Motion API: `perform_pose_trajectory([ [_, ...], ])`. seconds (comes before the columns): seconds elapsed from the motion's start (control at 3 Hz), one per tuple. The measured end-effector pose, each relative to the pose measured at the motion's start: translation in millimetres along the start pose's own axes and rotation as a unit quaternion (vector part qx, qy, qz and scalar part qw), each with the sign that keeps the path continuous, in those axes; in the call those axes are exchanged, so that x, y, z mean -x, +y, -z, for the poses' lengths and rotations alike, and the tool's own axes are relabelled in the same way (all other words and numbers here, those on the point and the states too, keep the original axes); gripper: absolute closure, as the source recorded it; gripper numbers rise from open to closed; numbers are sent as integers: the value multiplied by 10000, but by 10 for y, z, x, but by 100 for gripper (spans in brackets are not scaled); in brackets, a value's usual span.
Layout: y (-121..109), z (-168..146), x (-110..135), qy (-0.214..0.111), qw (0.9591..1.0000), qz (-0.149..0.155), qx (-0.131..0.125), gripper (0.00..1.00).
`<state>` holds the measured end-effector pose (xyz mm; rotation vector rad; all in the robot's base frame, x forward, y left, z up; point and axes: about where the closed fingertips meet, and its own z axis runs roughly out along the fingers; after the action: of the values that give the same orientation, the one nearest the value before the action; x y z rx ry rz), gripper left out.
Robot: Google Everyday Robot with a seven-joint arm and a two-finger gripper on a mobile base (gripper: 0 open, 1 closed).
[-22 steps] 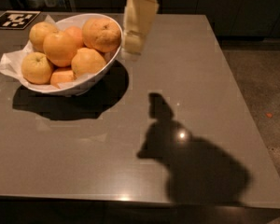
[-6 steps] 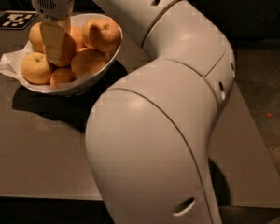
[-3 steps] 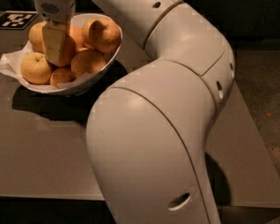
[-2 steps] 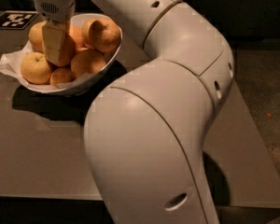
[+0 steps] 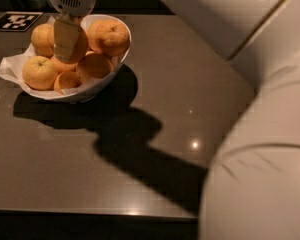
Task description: Pick orange from white bowl
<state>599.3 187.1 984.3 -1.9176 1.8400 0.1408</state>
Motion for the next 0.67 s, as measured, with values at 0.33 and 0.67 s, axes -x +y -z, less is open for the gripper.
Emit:
perform_pose_trajectory([
  [0.33, 287, 385, 8, -283, 9990, 176, -296, 100],
  [0.67, 618, 730, 33, -438, 9967, 367, -583, 100],
])
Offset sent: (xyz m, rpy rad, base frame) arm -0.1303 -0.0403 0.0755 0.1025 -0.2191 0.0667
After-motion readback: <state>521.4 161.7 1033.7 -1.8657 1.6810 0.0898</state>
